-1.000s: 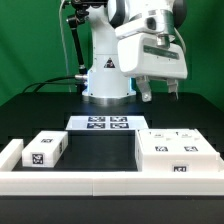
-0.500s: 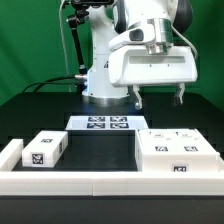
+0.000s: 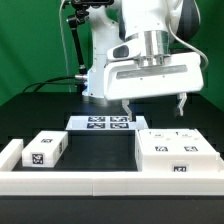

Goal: Assemble cabinet

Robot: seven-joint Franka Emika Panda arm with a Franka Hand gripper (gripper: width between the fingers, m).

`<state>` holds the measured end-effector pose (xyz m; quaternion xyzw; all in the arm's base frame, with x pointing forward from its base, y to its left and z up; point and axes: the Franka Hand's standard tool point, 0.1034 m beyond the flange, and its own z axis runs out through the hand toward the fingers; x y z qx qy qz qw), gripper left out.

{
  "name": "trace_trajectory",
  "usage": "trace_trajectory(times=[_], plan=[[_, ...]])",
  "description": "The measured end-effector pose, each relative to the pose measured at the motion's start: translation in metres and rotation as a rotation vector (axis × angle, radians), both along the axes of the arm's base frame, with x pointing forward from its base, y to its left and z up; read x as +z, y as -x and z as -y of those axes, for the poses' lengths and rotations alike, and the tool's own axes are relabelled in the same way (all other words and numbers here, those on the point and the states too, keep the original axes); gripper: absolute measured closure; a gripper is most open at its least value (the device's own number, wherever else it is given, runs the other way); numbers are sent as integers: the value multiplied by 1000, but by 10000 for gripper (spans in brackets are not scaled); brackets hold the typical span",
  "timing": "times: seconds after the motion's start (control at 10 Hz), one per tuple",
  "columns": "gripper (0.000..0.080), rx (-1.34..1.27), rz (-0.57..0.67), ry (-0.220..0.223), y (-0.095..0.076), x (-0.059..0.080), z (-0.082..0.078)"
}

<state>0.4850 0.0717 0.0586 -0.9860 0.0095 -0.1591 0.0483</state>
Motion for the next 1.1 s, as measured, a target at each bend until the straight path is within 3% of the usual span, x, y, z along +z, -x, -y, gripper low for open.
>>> trace_trajectory(times=[0.4, 0.9, 1.1], plan=[[2, -10, -2, -11, -4, -38, -11], [2, -8, -10, -11, -2, -40, -11], [2, -13, -15, -14, -7, -48, -10]])
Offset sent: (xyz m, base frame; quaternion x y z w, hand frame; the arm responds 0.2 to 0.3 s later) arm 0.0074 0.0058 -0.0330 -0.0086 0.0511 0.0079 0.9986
